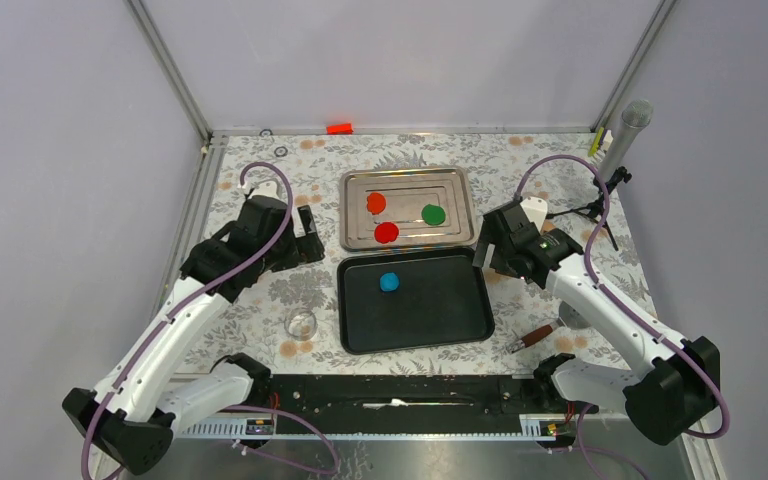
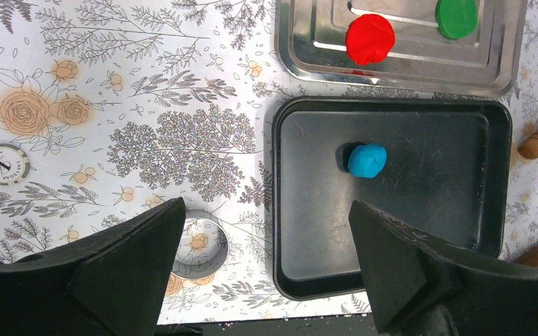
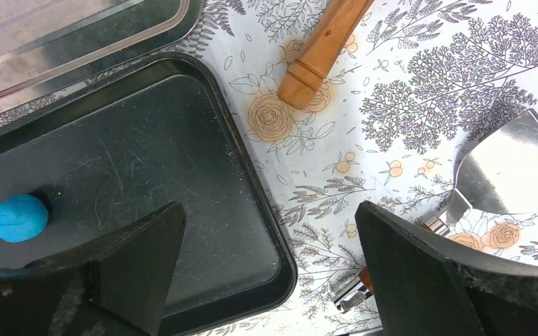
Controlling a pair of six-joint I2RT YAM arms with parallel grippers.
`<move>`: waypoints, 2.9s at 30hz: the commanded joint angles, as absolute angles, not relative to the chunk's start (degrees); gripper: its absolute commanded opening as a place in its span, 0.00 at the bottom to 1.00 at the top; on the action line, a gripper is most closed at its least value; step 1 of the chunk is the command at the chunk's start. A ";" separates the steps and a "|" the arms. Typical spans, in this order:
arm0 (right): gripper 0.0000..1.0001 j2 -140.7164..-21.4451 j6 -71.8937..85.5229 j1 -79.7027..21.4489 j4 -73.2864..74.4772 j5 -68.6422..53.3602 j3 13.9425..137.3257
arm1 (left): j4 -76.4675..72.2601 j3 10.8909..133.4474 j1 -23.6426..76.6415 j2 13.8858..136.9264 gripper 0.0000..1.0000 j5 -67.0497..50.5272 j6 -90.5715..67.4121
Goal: Roll out the dumpling wrappers from the dough
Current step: Pick up the rolling pin from the center of the board.
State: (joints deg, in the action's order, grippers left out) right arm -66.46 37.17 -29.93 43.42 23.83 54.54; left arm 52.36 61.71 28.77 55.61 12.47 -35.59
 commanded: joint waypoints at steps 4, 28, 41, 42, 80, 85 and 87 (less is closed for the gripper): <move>1.00 -65.37 37.13 -29.71 42.75 23.12 56.12 | 50.27 61.65 28.04 54.84 0.99 14.84 -36.99; 0.99 -67.75 33.55 -11.55 36.26 11.80 51.29 | 41.92 51.40 42.65 52.46 0.99 6.25 -40.07; 0.99 -79.65 35.45 -7.95 26.69 12.70 50.41 | 37.96 54.54 55.28 55.90 0.99 13.90 -42.53; 0.99 -80.84 35.38 -7.72 26.13 13.09 50.71 | 37.92 54.50 55.28 55.32 0.99 14.83 -42.60; 0.00 -61.86 30.37 -6.90 22.85 0.37 42.49 | 38.77 69.68 31.55 64.54 0.99 -14.88 -40.42; 0.00 -56.99 28.65 -6.96 24.24 -10.64 42.72 | 37.53 74.52 31.55 71.17 0.99 -26.05 -38.53; 0.00 -55.57 26.27 -6.96 24.30 -16.98 43.22 | 37.53 75.89 31.51 72.56 0.99 -29.35 -37.01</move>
State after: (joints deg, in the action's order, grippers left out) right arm -59.18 30.65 -7.01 24.99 -4.14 41.93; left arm 40.38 71.44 31.70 70.32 -17.12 -40.77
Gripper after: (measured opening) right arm 0.352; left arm 0.989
